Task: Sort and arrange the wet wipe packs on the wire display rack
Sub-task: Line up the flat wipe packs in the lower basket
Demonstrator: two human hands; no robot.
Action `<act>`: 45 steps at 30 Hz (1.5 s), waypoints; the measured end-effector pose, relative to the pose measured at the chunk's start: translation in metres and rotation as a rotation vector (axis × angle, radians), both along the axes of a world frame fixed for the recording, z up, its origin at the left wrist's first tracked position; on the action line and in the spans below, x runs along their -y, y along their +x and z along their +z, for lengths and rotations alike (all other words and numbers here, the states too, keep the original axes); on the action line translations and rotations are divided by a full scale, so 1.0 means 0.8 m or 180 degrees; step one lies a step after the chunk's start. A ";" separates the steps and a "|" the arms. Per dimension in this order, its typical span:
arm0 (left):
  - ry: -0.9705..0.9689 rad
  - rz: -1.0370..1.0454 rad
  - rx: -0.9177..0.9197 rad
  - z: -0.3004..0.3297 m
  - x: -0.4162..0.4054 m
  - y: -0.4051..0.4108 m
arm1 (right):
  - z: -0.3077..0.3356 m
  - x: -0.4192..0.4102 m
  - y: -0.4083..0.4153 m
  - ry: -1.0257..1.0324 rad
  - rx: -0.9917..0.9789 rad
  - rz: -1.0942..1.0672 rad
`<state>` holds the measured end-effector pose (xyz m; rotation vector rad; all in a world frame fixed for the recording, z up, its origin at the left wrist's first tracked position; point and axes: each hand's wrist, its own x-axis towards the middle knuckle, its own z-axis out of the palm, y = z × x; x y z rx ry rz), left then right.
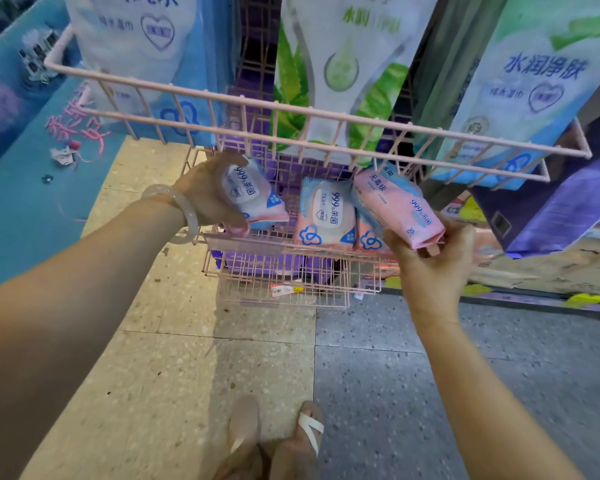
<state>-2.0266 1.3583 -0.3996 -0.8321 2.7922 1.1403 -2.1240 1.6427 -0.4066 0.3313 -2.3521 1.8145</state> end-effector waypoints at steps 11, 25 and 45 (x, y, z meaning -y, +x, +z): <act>-0.0569 -0.0830 0.0770 -0.006 -0.031 -0.036 | -0.002 0.006 -0.004 -0.0146 0.0072 0.0146; 0.0215 0.1222 -0.0410 -0.004 -0.093 -0.029 | -0.010 0.074 0.045 0.0880 -0.0806 0.0888; 0.1971 0.2398 -0.1285 0.015 -0.110 0.013 | 0.008 0.113 0.097 0.1168 0.0770 0.1237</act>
